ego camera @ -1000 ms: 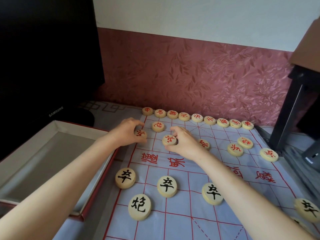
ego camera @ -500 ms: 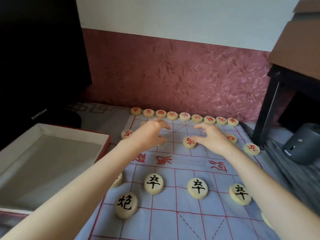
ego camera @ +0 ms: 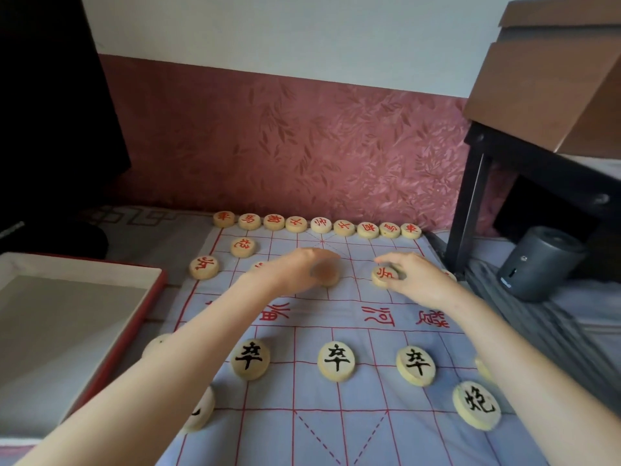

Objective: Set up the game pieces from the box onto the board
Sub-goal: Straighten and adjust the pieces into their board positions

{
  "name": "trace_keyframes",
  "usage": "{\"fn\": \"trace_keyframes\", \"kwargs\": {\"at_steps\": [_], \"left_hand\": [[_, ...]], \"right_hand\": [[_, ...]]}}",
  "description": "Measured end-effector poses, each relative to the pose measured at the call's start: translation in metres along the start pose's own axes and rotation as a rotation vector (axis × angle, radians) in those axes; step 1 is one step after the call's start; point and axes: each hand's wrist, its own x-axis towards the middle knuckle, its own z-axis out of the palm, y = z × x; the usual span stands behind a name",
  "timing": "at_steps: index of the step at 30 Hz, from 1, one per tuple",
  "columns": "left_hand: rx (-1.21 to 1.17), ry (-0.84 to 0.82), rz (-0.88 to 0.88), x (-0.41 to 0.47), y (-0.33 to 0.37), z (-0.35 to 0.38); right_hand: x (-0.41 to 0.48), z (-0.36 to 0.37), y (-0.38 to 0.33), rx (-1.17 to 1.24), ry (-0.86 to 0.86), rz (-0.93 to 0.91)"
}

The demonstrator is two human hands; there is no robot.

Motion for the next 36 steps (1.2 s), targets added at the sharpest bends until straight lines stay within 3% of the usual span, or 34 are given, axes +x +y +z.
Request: {"fn": "trace_keyframes", "kwargs": {"at_steps": [6, 14, 23, 28, 36], "left_hand": [[-0.016, -0.05, 0.006, 0.004, 0.0, -0.002], [-0.069, 0.052, 0.001, 0.005, 0.001, 0.003], [0.035, 0.205, -0.194, 0.011, 0.013, 0.017], [-0.03, 0.249, -0.291, 0.011, 0.015, 0.02], [-0.076, 0.085, -0.063, 0.005, 0.006, 0.001]], "right_hand": [[0.001, 0.003, 0.007, 0.034, 0.023, -0.033], [0.002, 0.011, 0.012, 0.052, 0.082, -0.033], [0.003, 0.019, 0.008, -0.017, 0.205, 0.016], [0.002, 0.018, 0.008, -0.007, 0.214, 0.021], [-0.001, 0.01, 0.014, 0.158, 0.12, 0.01]]}}
